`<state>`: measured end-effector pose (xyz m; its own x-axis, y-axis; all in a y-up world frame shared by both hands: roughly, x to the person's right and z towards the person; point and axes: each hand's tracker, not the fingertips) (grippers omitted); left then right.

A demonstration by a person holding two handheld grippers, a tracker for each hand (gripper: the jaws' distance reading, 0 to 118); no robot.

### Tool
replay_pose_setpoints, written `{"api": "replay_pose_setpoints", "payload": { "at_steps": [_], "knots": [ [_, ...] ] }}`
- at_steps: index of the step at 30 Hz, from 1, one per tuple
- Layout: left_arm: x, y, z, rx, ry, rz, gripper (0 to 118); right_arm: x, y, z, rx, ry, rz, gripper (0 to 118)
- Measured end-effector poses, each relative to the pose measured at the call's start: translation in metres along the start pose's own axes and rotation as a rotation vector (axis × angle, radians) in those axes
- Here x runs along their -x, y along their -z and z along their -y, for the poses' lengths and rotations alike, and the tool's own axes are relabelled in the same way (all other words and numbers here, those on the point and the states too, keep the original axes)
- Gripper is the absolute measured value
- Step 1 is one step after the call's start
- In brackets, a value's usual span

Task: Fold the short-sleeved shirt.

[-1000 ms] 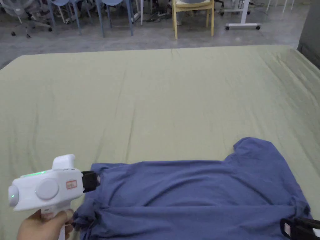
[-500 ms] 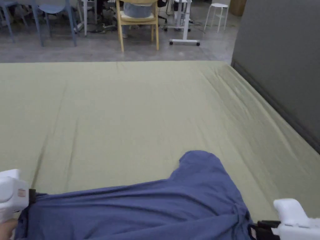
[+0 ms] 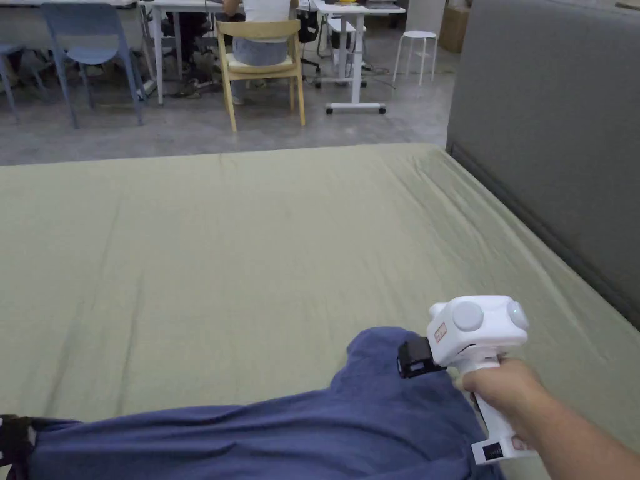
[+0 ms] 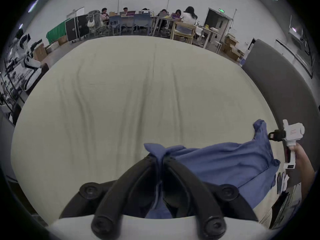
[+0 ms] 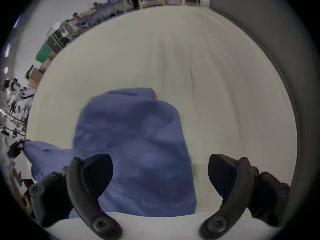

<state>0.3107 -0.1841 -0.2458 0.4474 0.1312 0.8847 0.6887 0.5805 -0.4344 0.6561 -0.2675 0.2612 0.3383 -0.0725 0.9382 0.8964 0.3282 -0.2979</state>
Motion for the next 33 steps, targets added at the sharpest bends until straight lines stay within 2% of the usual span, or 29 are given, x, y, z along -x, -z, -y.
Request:
{"api": "replay_pose_setpoints", "payload": {
  "at_steps": [1, 2, 3, 4, 5, 6, 7, 9, 11, 13, 16, 20, 21, 27, 33],
  "knots": [
    [0.000, -0.001, 0.001, 0.002, 0.001, -0.002, 5, 0.003, 0.002, 0.004, -0.005, -0.005, 0.006, 105],
    [0.002, -0.002, 0.004, 0.004, 0.003, -0.006, 5, 0.004, 0.002, 0.006, -0.015, -0.014, 0.005, 70],
    [0.004, -0.003, 0.005, 0.005, 0.002, -0.005, 5, 0.008, 0.001, 0.007, -0.019, -0.034, 0.038, 50],
    [0.005, -0.003, 0.007, 0.009, -0.001, -0.004, 5, 0.010, -0.005, 0.009, -0.032, -0.063, 0.102, 37],
    [0.007, -0.002, 0.008, 0.014, -0.009, -0.001, 5, 0.006, -0.005, 0.008, -0.043, -0.077, 0.047, 4],
    [0.009, -0.001, 0.010, 0.016, -0.015, 0.004, 5, 0.006, -0.008, 0.008, -0.038, -0.089, -0.048, 4],
    [0.002, -0.007, 0.012, 0.012, -0.014, -0.001, 5, 0.009, -0.015, 0.010, -0.061, -0.099, -0.050, 4],
    [0.002, -0.007, 0.013, 0.013, -0.018, -0.011, 5, 0.013, -0.039, 0.020, -0.157, -0.204, -0.020, 4],
    [0.000, -0.014, 0.012, 0.013, -0.025, -0.009, 5, 0.012, -0.063, 0.028, -0.189, -0.204, -0.083, 4],
    [-0.001, -0.023, 0.016, 0.007, -0.020, -0.002, 5, 0.010, -0.090, 0.038, -0.210, -0.213, -0.096, 4],
    [-0.001, -0.042, 0.022, 0.003, 0.006, 0.021, 5, 0.010, -0.133, 0.067, -0.248, -0.294, -0.102, 4],
    [0.008, -0.067, 0.039, -0.005, 0.046, 0.043, 5, 0.008, -0.174, 0.117, -0.204, -0.349, -0.141, 4],
    [0.009, -0.073, 0.045, -0.004, 0.054, 0.046, 5, 0.009, -0.180, 0.130, -0.202, -0.359, -0.121, 4],
    [0.014, -0.094, 0.088, 0.045, 0.123, 0.064, 5, 0.008, -0.185, 0.197, -0.112, -0.351, -0.124, 4],
    [0.028, -0.062, 0.127, 0.137, 0.161, 0.036, 5, 0.005, -0.133, 0.234, 0.008, -0.329, -0.104, 4]
  ]
}}
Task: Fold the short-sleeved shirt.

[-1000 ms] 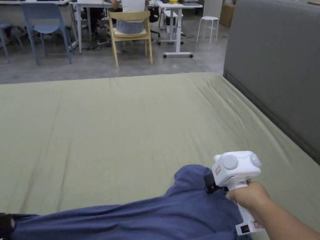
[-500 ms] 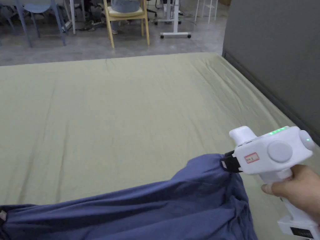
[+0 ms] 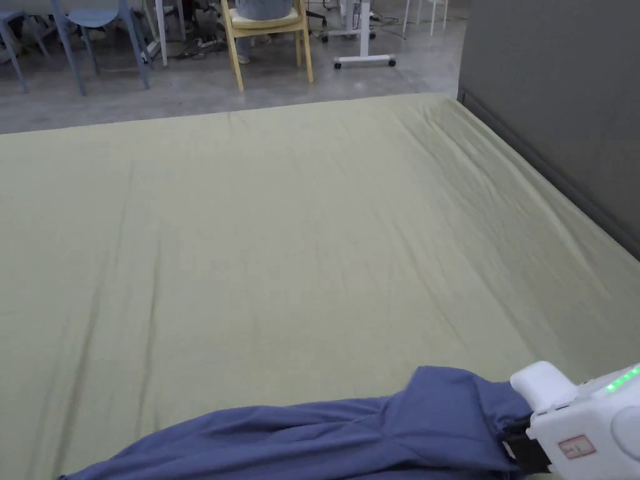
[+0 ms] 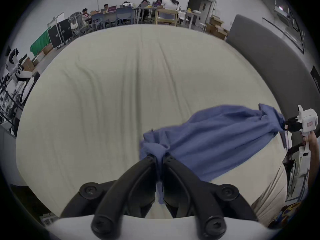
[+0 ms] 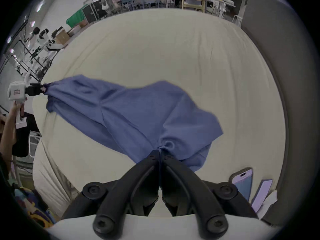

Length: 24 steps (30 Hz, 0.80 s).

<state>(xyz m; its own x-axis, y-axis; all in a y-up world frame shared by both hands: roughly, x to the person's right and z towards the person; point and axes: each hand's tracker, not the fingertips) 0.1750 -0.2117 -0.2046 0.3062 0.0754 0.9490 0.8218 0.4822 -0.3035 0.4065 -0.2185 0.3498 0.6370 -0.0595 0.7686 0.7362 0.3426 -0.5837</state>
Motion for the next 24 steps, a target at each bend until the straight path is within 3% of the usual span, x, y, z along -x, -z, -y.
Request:
{"api": "replay_pose_setpoints", "payload": {
  "at_steps": [9, 11, 12, 13, 14, 15, 16, 17, 18, 19, 22, 23, 24],
  "knots": [
    [0.020, 0.048, 0.017, 0.029, -0.095, -0.032, 5, -0.018, 0.056, 0.018, 0.042, 0.104, 0.016, 4],
    [0.016, 0.048, 0.017, 0.030, -0.124, -0.038, 5, -0.015, 0.054, 0.021, 0.029, 0.100, 0.021, 9],
    [0.014, 0.048, 0.017, 0.020, -0.131, -0.044, 16, -0.016, 0.052, 0.023, 0.018, 0.092, 0.023, 14],
    [0.011, 0.044, 0.016, 0.020, -0.134, -0.053, 49, -0.017, 0.048, 0.024, 0.008, 0.095, 0.020, 26],
    [0.014, 0.040, 0.013, 0.009, -0.144, -0.107, 91, -0.020, 0.039, 0.024, 0.002, 0.121, 0.015, 41],
    [0.015, 0.027, 0.012, -0.030, -0.160, -0.145, 103, -0.021, 0.021, 0.024, -0.029, 0.183, -0.003, 54],
    [0.018, 0.013, 0.015, -0.093, -0.201, -0.077, 103, -0.020, 0.003, 0.024, -0.084, 0.219, -0.025, 54],
    [0.022, -0.005, 0.018, -0.170, -0.263, 0.018, 118, -0.017, -0.015, 0.025, -0.158, 0.232, -0.008, 94],
    [0.022, -0.023, 0.021, -0.259, -0.329, 0.066, 118, -0.017, -0.033, 0.026, -0.235, 0.251, -0.017, 118],
    [0.022, -0.033, 0.024, -0.299, -0.366, 0.089, 118, -0.011, -0.047, 0.026, -0.355, 0.264, -0.014, 118],
    [-0.001, -0.066, 0.028, -0.240, -0.347, 0.123, 118, 0.024, -0.096, 0.019, -0.379, 0.327, -0.137, 114],
    [-0.009, -0.069, 0.031, -0.199, -0.322, 0.101, 118, 0.035, -0.100, 0.016, -0.383, 0.308, -0.150, 99],
    [-0.017, -0.070, 0.034, -0.200, -0.294, 0.092, 104, 0.019, -0.091, 0.017, -0.378, 0.295, -0.143, 64]
  ]
}}
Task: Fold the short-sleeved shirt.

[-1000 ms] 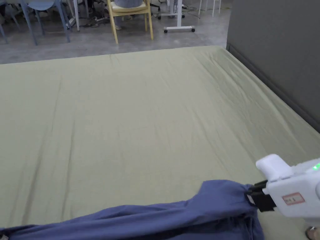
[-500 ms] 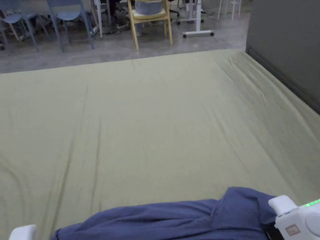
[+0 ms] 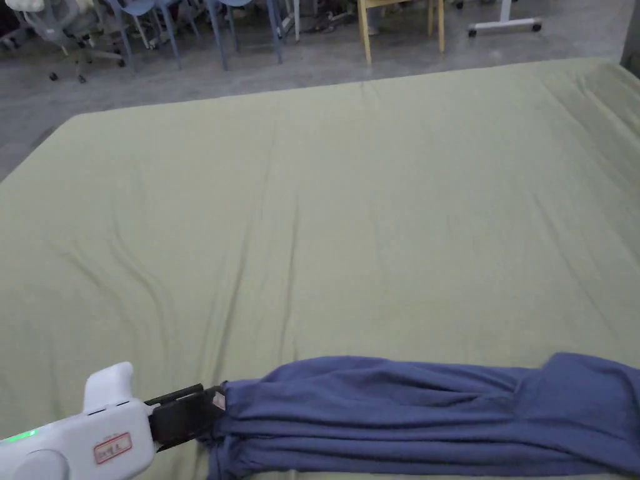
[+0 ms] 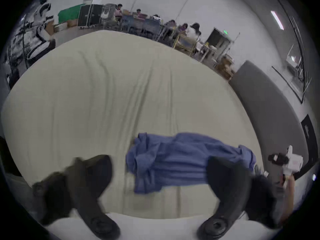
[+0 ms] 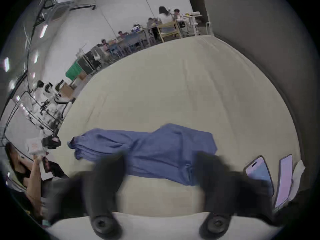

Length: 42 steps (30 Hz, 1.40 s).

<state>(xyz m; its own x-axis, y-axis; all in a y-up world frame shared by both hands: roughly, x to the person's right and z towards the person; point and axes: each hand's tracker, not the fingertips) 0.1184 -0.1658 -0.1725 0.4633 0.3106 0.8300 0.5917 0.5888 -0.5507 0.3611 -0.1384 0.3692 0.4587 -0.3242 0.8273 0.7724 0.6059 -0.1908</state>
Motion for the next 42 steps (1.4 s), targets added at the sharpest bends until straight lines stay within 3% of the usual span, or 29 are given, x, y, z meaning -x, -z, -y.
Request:
{"api": "replay_pose_setpoints", "payload": {
  "at_steps": [1, 2, 3, 6, 7, 8, 9, 13, 17, 19, 22, 25, 27, 28, 29, 31, 35, 38, 42],
  "knots": [
    [-0.004, 0.000, 0.003, 0.006, 0.018, -0.008, 59, 0.008, 0.007, 0.001, 0.011, -0.060, 0.034, 13],
    [0.032, 0.028, 0.002, 0.031, 0.023, -0.015, 0, 0.015, 0.008, 0.004, 0.006, -0.098, 0.058, 2],
    [0.035, 0.031, 0.007, 0.017, 0.010, -0.006, 0, 0.020, 0.011, 0.005, 0.035, -0.108, 0.009, 2],
    [0.078, 0.047, 0.006, 0.003, -0.203, 0.306, 0, 0.027, 0.016, 0.013, 0.058, -0.071, -0.146, 2],
    [0.093, 0.051, 0.006, -0.008, -0.287, 0.392, 18, 0.029, 0.016, 0.014, 0.063, -0.060, -0.170, 2],
    [0.107, 0.057, 0.007, -0.011, -0.354, 0.469, 94, 0.028, 0.021, 0.015, 0.069, -0.054, -0.190, 2],
    [0.117, 0.069, 0.000, 0.026, -0.372, 0.473, 118, 0.027, 0.020, 0.016, 0.068, -0.055, -0.193, 2],
    [0.130, 0.115, 0.000, 0.187, -0.469, 0.596, 118, 0.026, 0.022, 0.018, 0.101, -0.044, -0.287, 2],
    [0.111, 0.158, 0.017, 0.277, -0.382, 0.579, 118, 0.030, 0.025, 0.021, 0.111, -0.063, -0.314, 2],
    [0.103, 0.165, 0.018, 0.258, -0.286, 0.542, 118, 0.034, 0.026, 0.023, 0.115, -0.062, -0.326, 2],
    [0.100, 0.160, 0.019, 0.197, -0.378, 0.598, 118, 0.040, 0.026, 0.024, 0.119, -0.060, -0.364, 2],
    [0.106, 0.161, 0.020, 0.185, -0.375, 0.638, 117, 0.042, 0.031, 0.024, 0.128, -0.050, -0.393, 2],
    [0.105, 0.164, 0.023, 0.204, -0.416, 0.564, 4, 0.047, 0.036, 0.023, 0.137, -0.051, -0.385, 2],
    [0.102, 0.158, 0.029, 0.212, -0.464, 0.526, 4, 0.044, 0.038, 0.023, 0.141, -0.053, -0.385, 2],
    [0.091, 0.156, 0.032, 0.209, -0.481, 0.618, 4, 0.045, 0.038, 0.023, 0.143, -0.059, -0.383, 2],
    [0.091, 0.140, 0.027, 0.160, -0.471, 0.639, 4, 0.048, 0.036, 0.021, 0.142, -0.071, -0.387, 2],
    [0.127, 0.115, 0.005, 0.079, -0.543, 0.670, 4, 0.053, 0.029, 0.020, 0.137, -0.099, -0.386, 2],
    [0.148, 0.087, -0.010, 0.046, -0.441, 0.532, 4, 0.057, 0.026, 0.019, 0.128, -0.119, -0.386, 2],
    [0.174, 0.053, -0.017, 0.043, -0.473, 0.390, 4, 0.062, 0.028, 0.020, 0.121, -0.124, -0.397, 2]
  ]
}}
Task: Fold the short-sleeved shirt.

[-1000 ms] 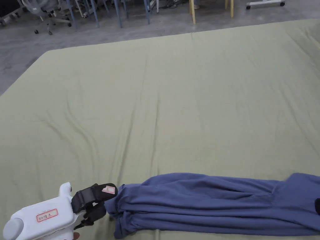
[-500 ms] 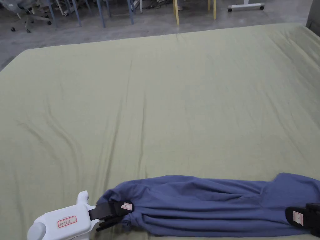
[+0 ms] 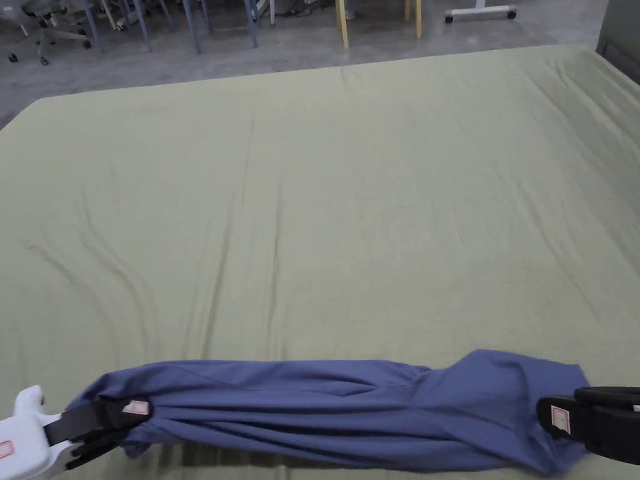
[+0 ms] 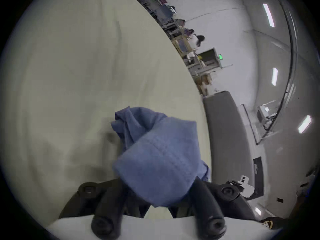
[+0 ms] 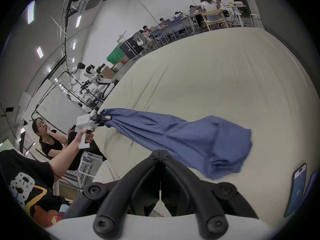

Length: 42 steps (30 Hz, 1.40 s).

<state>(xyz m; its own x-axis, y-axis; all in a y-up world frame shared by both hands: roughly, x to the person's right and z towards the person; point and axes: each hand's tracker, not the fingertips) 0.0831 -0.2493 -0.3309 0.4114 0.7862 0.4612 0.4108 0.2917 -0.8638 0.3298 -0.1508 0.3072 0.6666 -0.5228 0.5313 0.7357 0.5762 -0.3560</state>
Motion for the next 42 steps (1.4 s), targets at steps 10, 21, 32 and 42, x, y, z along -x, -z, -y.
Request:
{"api": "replay_pose_setpoints", "payload": {
  "at_steps": [10, 21, 32, 42],
  "knots": [
    [-0.151, 0.024, 0.053, 0.013, 0.412, -0.109, 4, 0.004, 0.007, 0.000, 0.018, 0.016, 0.002, 2],
    [-0.176, 0.221, 0.153, 0.320, 0.652, -0.349, 12, -0.002, -0.004, 0.012, 0.005, 0.055, 0.009, 2],
    [-0.190, 0.100, 0.106, 0.077, 0.408, -0.102, 0, -0.018, 0.003, 0.025, 0.020, 0.095, -0.002, 2],
    [-0.190, 0.220, 0.167, 0.299, 0.701, -0.338, 0, -0.015, -0.004, 0.028, 0.019, 0.090, -0.003, 2]
  ]
}}
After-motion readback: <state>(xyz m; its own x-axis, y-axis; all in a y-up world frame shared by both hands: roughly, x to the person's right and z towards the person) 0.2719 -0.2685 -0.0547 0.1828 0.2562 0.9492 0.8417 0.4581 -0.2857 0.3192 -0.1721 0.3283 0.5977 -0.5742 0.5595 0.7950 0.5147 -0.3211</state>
